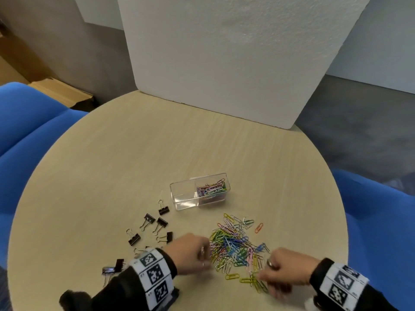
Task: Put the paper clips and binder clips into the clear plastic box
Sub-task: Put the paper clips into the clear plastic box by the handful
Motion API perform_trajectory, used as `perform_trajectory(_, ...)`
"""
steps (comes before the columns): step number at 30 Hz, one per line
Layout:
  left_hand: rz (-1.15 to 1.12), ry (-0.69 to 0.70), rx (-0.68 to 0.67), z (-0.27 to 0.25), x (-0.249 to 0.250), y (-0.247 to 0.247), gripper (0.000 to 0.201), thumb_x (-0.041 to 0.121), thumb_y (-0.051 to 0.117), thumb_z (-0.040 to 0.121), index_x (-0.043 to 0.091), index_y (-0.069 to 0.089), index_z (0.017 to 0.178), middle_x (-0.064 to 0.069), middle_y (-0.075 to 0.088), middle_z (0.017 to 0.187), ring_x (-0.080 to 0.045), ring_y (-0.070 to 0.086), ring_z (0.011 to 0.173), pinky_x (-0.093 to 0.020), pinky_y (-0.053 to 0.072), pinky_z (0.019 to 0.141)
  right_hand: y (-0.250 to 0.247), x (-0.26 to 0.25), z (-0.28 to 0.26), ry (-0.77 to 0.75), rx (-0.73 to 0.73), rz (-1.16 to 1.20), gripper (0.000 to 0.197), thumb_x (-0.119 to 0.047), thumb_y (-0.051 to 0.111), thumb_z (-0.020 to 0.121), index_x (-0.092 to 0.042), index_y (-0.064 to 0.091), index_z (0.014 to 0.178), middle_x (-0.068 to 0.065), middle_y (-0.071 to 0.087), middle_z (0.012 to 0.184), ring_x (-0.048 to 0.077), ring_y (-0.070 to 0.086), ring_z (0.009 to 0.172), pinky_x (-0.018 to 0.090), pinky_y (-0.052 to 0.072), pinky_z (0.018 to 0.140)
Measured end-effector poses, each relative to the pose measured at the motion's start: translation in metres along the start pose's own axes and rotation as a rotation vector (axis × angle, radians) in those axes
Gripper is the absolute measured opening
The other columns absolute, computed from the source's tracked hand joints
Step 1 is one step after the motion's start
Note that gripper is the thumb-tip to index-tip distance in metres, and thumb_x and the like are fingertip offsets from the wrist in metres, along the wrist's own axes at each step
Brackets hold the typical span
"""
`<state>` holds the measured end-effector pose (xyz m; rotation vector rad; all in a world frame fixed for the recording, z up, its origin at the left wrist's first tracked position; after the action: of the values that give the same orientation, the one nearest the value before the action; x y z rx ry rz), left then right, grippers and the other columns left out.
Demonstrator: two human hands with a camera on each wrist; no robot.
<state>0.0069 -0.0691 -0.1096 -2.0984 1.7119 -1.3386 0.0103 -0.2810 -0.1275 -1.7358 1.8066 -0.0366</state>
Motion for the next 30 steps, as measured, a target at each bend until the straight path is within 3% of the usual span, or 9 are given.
perform_trajectory(4, 0.056, -0.065, -0.065, 0.014, -0.007, 0.027, 0.014, 0.028, 0.064, 0.081, 0.026, 0.051, 0.082, 0.003, 0.061, 0.092, -0.015, 0.058, 0.089, -0.026, 0.049, 0.078, 0.022, 0.001, 0.006, -0.060, -0.033, -0.048, 0.056, -0.060, 0.053, 0.078, -0.006, 0.066, 0.086, 0.007, 0.069, 0.079, 0.012, 0.054, 0.065, 0.028, 0.048, 0.070)
perform_trajectory(9, 0.105, -0.044, 0.108, 0.035, 0.015, 0.017, 0.018, 0.027, 0.063, 0.084, 0.022, 0.046, 0.085, 0.002, 0.051, 0.089, -0.015, 0.047, 0.082, -0.024, 0.040, 0.071, 0.003, -0.017, 0.018, -0.160, 0.152, 0.005, 0.025, -0.039, 0.051, 0.091, -0.020, 0.065, 0.098, -0.008, 0.062, 0.090, 0.006, 0.055, 0.080, 0.019, 0.042, 0.076)
perform_trajectory(12, 0.076, -0.026, 0.133, 0.045, 0.024, 0.009, 0.019, 0.028, 0.064, 0.084, 0.022, 0.046, 0.088, -0.002, 0.056, 0.097, -0.015, 0.048, 0.084, -0.026, 0.041, 0.074, -0.016, -0.019, 0.014, -0.167, 0.292, 0.203, 0.010, -0.034, 0.054, 0.091, -0.029, 0.061, 0.086, -0.016, 0.063, 0.079, -0.001, 0.057, 0.071, 0.013, 0.044, 0.070)
perform_trajectory(14, 0.032, -0.008, 0.162, 0.046, 0.027, 0.002, 0.020, 0.030, 0.064, 0.084, 0.019, 0.051, 0.093, -0.001, 0.057, 0.098, -0.014, 0.049, 0.085, -0.027, 0.042, 0.076, -0.035, -0.003, 0.003, -0.127, 0.468, 0.382, 0.017, -0.030, 0.053, 0.092, -0.025, 0.060, 0.078, -0.012, 0.064, 0.066, -0.001, 0.057, 0.057, 0.013, 0.046, 0.061)
perform_trajectory(17, 0.028, -0.011, 0.282, 0.037, 0.022, -0.011, 0.021, 0.037, 0.058, 0.087, 0.019, 0.051, 0.096, 0.003, 0.057, 0.093, -0.013, 0.051, 0.083, -0.026, 0.045, 0.075, -0.055, 0.035, -0.024, 0.022, 0.647, 0.432, 0.028, -0.032, 0.047, 0.094, -0.017, 0.060, 0.074, -0.001, 0.065, 0.071, 0.011, 0.060, 0.058, 0.023, 0.052, 0.063)
perform_trajectory(19, 0.074, -0.051, 0.321, 0.031, 0.012, -0.015, 0.025, 0.045, 0.055, 0.087, 0.022, 0.047, 0.092, 0.005, 0.056, 0.089, -0.013, 0.052, 0.080, -0.025, 0.046, 0.072, -0.050, 0.059, -0.035, 0.165, 0.592, 0.291, 0.037, -0.040, 0.043, 0.094, -0.017, 0.057, 0.069, 0.000, 0.065, 0.070, 0.013, 0.060, 0.062, 0.027, 0.052, 0.068)
perform_trajectory(23, 0.142, -0.140, 0.133, 0.022, 0.001, 0.003, 0.060, 0.067, 0.062, 0.069, 0.024, 0.041, 0.105, 0.003, 0.055, 0.099, -0.015, 0.052, 0.087, -0.028, 0.045, 0.077, -0.017, 0.088, -0.038, 0.372, 0.338, 0.152, 0.038, -0.047, 0.038, 0.094, -0.024, 0.048, 0.066, 0.000, 0.059, 0.069, 0.015, 0.059, 0.058, 0.026, 0.050, 0.063)
perform_trajectory(25, 0.178, -0.117, 0.051, 0.020, 0.010, 0.018, 0.078, 0.069, 0.066, 0.062, 0.021, 0.038, 0.116, 0.001, 0.057, 0.110, -0.016, 0.052, 0.092, -0.029, 0.045, 0.082, -0.010, 0.088, -0.035, 0.368, 0.369, 0.262, 0.039, -0.046, 0.041, 0.093, -0.016, 0.050, 0.070, 0.000, 0.060, 0.066, 0.013, 0.056, 0.051, 0.025, 0.050, 0.057)
perform_trajectory(30, 0.318, -0.047, 0.061, 0.032, 0.036, 0.038, 0.084, 0.064, 0.069, 0.065, 0.017, 0.032, 0.123, -0.004, 0.060, 0.110, -0.022, 0.058, 0.095, -0.034, 0.050, 0.085, -0.012, 0.054, -0.015, 0.247, 0.455, 0.284, 0.034, -0.038, 0.044, 0.093, -0.014, 0.049, 0.070, 0.004, 0.062, 0.065, 0.016, 0.055, 0.048, 0.028, 0.050, 0.056)
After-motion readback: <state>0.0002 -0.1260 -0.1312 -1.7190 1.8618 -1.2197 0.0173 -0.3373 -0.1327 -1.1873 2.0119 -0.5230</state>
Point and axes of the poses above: each hand's wrist, its own z-axis towards the middle knuckle, its own y-axis out of the palm, x = y × z, the point moved 6 cm from there along z, towards the middle knuckle
